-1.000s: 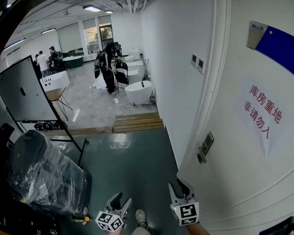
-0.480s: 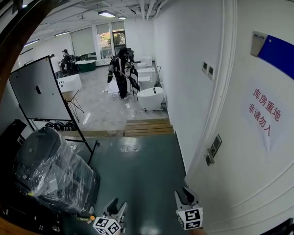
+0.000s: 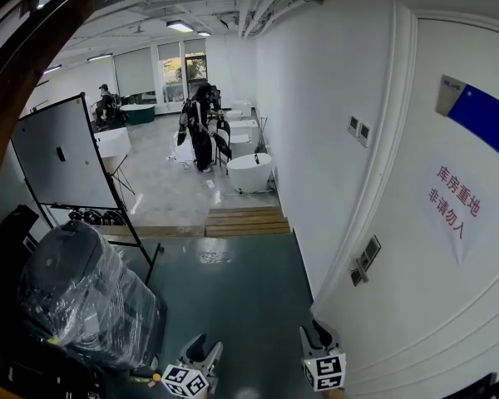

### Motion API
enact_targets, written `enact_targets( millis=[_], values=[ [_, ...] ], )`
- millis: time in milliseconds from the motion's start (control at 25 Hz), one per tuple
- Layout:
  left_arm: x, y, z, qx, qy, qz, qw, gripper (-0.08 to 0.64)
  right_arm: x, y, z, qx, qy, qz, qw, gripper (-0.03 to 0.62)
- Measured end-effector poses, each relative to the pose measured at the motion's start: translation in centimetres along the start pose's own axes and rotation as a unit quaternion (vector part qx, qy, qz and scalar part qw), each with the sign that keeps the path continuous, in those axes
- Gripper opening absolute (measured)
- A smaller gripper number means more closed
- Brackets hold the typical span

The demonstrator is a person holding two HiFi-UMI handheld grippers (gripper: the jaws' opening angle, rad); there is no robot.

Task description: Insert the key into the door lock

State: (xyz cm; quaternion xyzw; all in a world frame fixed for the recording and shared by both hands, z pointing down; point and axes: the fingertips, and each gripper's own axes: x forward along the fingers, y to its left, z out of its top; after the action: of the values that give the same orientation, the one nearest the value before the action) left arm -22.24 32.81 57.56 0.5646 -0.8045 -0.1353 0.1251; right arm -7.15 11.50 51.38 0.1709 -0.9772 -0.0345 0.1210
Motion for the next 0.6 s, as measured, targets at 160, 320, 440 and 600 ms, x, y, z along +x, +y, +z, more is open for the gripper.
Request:
enact_targets(
  millis=[160,320,440,600],
  values=[
    [0.5,1.4,-0.1,-0.001,0.003,-0.015,0.9999,0.224,0.6,0.8,0.2,-0.004,0.005,-0.009,1.0,0.107],
    [1.7,2.0,0.2,-0.005,0.013,-0.023,0.9996,0.224,1.0,0.9,0.2,-0.03,0.017,-0.016,0.999,0.107],
    [2.6,2.2,0.4,-0.001,0.01,-0.038,0.9992,0.224,1.0,0.6,0.5,-0.03,0.016,-0.026,0.999,0.106],
    [3.8,2.2,0.0,-0.001,0.018,-0.049,0.9986,0.224,0.9,-0.2,0.5,-0.026,0.026,-0.038,0.999,0.106]
  ],
)
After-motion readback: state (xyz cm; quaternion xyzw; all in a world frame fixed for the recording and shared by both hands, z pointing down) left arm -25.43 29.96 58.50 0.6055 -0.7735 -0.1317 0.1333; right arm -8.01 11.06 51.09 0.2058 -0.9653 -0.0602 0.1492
